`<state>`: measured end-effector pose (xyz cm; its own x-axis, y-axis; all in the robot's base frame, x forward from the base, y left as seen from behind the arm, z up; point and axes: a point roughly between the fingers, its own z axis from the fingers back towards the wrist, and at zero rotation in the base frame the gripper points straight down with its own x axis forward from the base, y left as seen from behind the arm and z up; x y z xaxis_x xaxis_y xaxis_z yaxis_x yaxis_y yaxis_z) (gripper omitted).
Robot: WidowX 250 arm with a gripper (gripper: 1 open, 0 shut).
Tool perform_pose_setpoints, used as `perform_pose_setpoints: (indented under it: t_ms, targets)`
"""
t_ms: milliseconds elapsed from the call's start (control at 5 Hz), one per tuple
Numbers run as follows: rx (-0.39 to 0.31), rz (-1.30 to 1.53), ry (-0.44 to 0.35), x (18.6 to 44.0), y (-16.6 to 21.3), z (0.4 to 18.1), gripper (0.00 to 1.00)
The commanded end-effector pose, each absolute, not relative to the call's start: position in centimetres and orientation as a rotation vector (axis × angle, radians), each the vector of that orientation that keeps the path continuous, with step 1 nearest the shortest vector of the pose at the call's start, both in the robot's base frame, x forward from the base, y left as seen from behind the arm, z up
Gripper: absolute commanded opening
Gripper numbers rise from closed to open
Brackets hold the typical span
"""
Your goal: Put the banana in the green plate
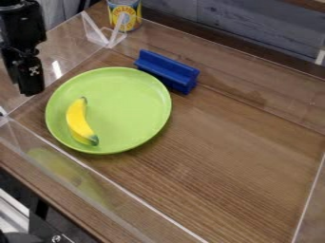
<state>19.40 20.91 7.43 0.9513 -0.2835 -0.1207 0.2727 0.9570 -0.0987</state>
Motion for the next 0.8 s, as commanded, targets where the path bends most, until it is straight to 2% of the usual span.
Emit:
perform_pose_setpoints:
  t_ms: [0,400,600]
  targets:
    - [-0.037,-0.266,0.099,19.5,21.5,8.5,1.00]
    - [-0.039,-0.235,0.088,18.8,21.4,7.5,1.00]
    - [-0.042,-0.234,0.092,19.7,21.0,7.9,0.00]
